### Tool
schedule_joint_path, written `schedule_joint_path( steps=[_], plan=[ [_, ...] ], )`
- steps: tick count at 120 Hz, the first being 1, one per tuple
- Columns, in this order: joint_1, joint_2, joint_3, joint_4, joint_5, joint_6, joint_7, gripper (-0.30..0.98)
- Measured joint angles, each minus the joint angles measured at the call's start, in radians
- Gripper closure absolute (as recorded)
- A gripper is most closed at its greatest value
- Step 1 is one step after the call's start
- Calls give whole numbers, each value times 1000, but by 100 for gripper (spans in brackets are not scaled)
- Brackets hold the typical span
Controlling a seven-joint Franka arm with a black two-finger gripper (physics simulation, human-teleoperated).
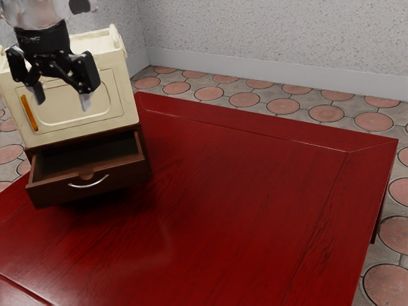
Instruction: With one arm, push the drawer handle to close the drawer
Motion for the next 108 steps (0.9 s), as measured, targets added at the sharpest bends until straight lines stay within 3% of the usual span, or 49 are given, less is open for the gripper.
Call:
schedule_joint_path(
  steps=[8,18,41,66,96,108],
  plan=[
    [35,-40,-50,-207,-4,134,-69,0],
    [122,-43,-109,-350,-16,292,-148,4],
    [200,5,-127,-437,-27,497,-292,46],
    [315,-5,-188,-430,-34,577,-381,69],
    [337,-39,-238,-438,22,546,-457,76],
    [353,-32,-243,-485,4,561,-488,77]
  ],
)
